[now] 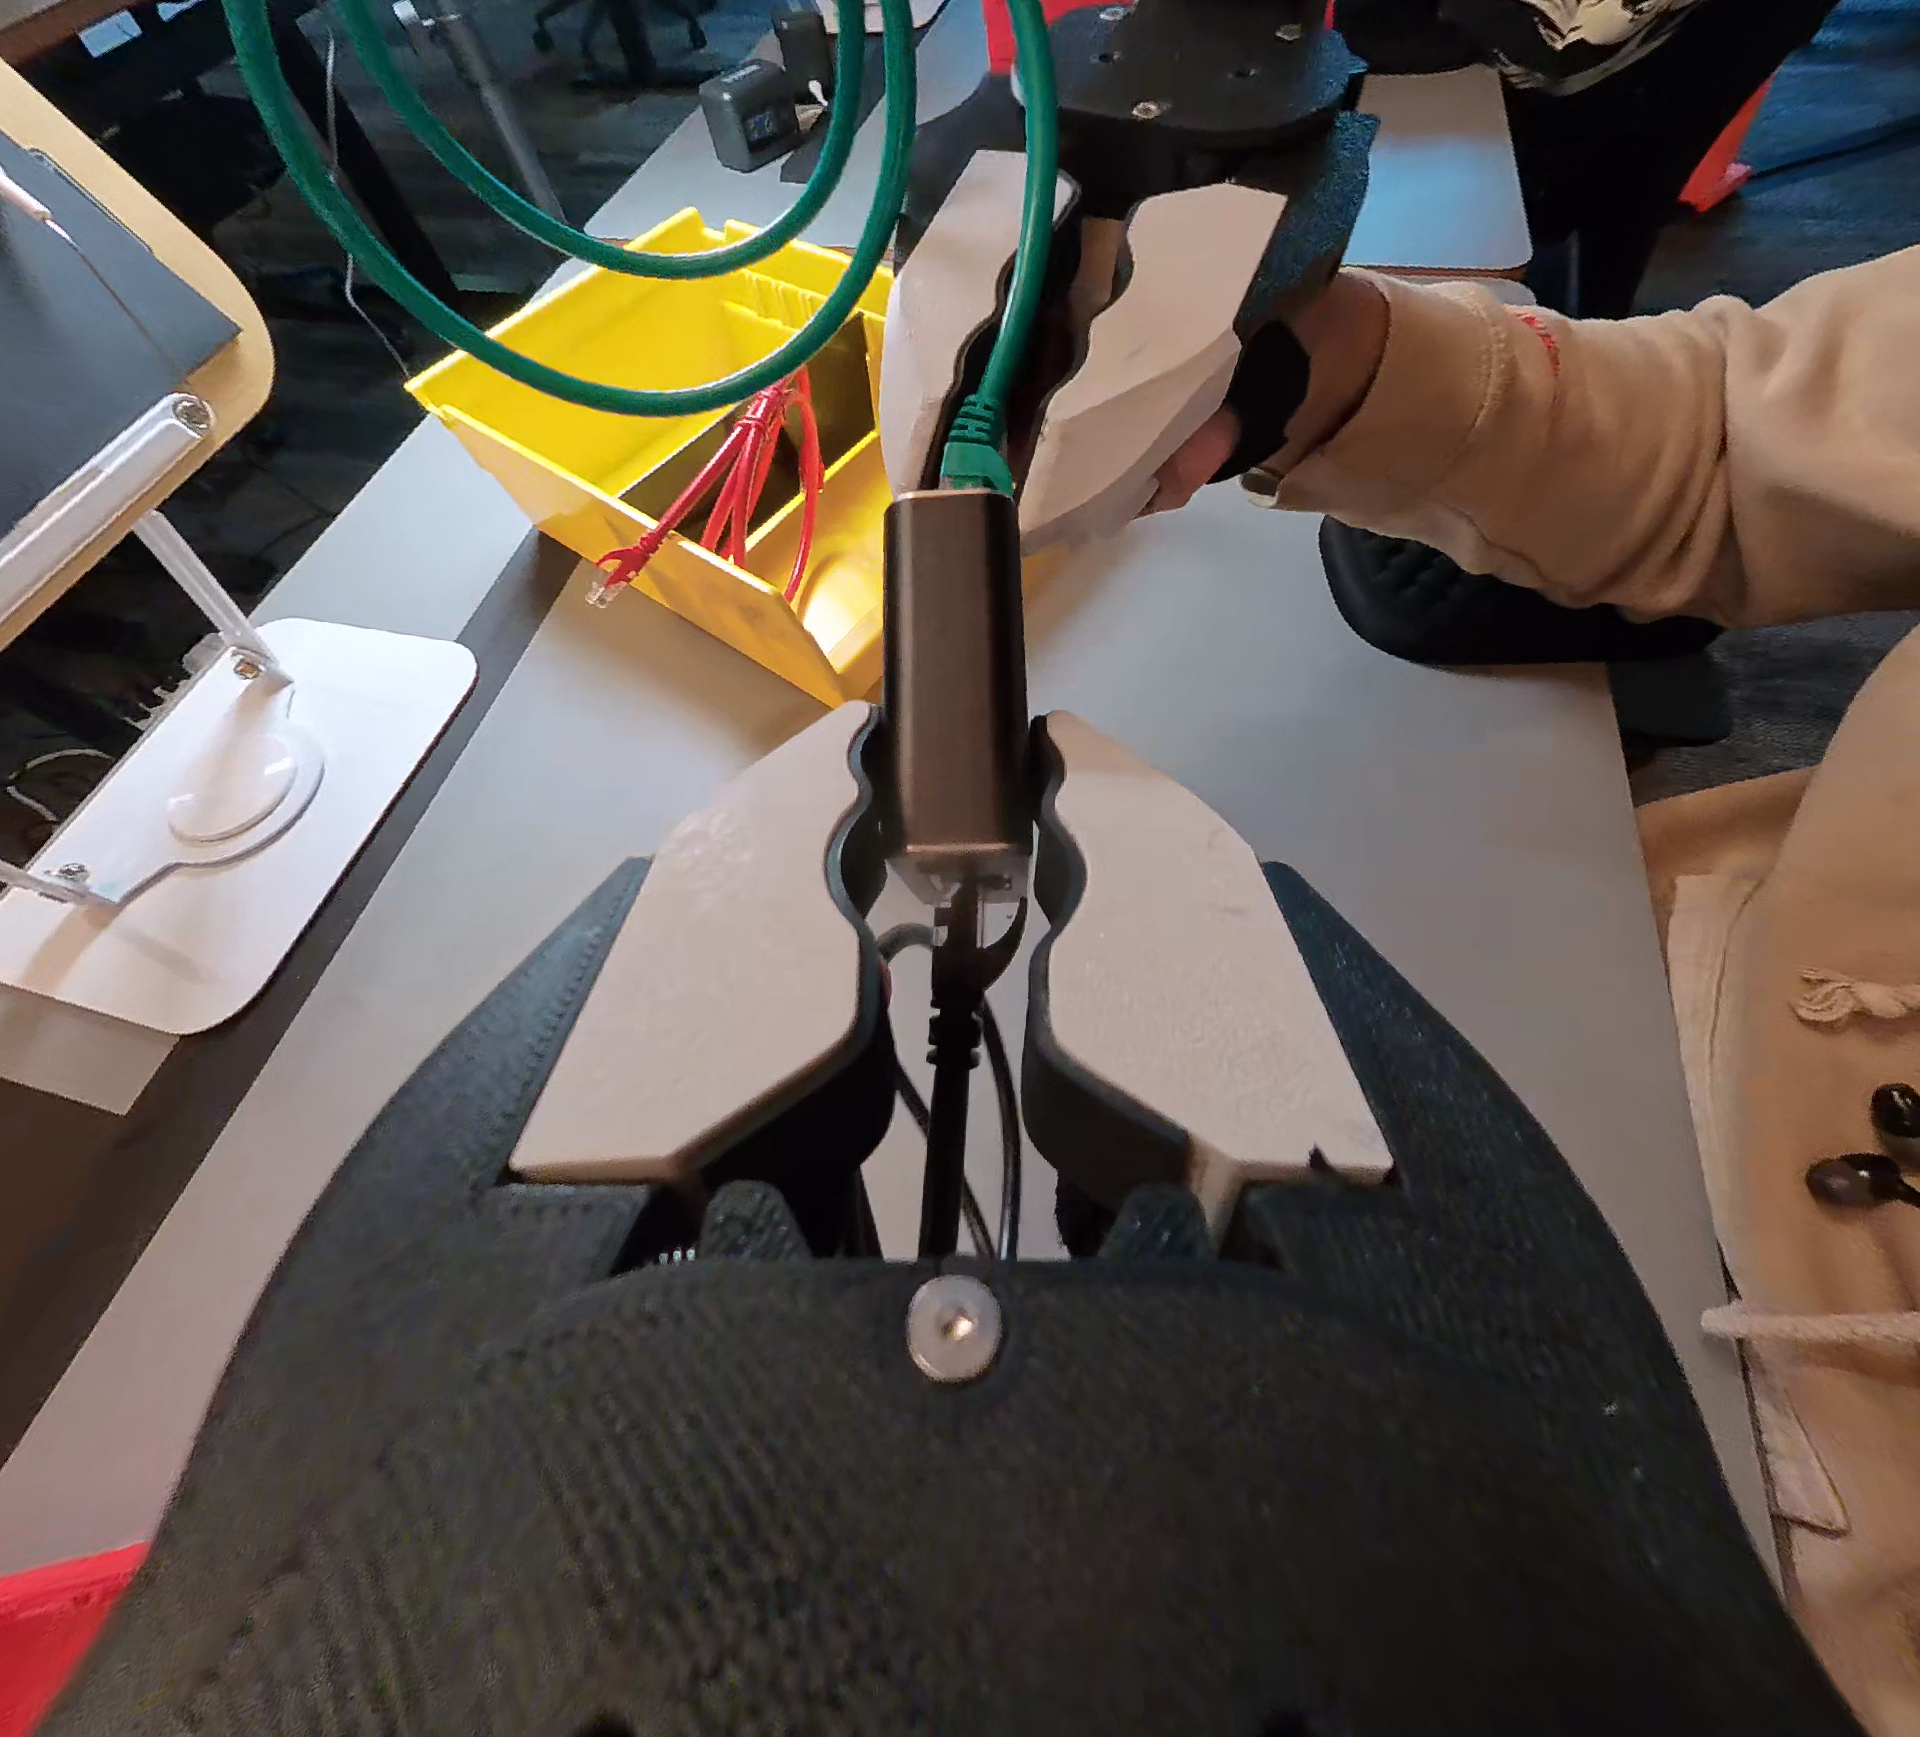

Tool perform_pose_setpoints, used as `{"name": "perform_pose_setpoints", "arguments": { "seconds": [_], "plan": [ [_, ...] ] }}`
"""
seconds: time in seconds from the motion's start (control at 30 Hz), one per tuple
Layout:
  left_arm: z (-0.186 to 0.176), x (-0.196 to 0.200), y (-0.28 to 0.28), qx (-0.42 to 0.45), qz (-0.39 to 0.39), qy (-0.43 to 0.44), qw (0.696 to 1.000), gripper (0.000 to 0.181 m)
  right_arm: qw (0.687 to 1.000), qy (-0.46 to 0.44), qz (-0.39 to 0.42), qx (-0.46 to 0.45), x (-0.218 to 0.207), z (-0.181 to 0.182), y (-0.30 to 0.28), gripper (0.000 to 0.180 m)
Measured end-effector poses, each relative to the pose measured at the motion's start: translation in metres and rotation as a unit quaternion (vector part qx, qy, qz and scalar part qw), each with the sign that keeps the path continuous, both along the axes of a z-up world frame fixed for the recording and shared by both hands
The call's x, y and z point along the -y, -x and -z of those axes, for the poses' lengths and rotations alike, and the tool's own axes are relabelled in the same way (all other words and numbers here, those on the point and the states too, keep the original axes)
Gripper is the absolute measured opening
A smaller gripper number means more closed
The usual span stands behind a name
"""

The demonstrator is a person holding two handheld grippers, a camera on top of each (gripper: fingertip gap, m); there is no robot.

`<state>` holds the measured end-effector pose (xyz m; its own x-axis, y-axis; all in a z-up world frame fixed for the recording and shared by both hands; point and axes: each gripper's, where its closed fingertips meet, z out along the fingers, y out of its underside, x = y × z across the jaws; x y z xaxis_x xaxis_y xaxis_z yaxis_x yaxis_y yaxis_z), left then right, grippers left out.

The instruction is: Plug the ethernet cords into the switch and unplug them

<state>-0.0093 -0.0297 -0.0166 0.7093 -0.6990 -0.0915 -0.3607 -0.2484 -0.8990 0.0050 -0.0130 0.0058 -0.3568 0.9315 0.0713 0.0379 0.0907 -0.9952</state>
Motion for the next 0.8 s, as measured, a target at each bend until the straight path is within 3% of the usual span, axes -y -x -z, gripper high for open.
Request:
{"name": "perform_pose_setpoints", "arguments": {
  "seconds": [0.5,0.57,0.6,0.63,0.73,0.8],
  "plan": [
    [-0.015,-0.002,0.005,0.024,-0.017,-0.02,0.999,0.025,0.999,0.023,0.035,-0.016,-0.005,-0.01,0.004,0.016],
    [-0.017,0.003,0.012,0.021,-0.014,-0.018,1.0,0.025,0.987,0.0,0.149,-0.052,-0.052,-0.022,-0.009,0.013],
    [-0.028,0.012,0.014,0.05,0.0,-0.025,0.998,0.025,0.986,0.027,0.152,-0.068,-0.069,-0.032,-0.025,0.013],
    [-0.041,0.017,0.018,0.073,-0.005,-0.038,0.997,0.025,0.99,0.053,0.106,-0.07,-0.059,-0.039,-0.034,0.013],
    [-0.054,0.017,0.023,0.069,-0.022,-0.072,0.995,0.025,0.995,-0.056,0.057,-0.051,-0.001,-0.031,-0.02,0.013],
    [-0.052,0.013,0.032,0.083,-0.029,-0.065,0.994,0.025,0.998,-0.024,0.025,-0.051,0.006,-0.038,-0.017,0.013]
  ]
}}
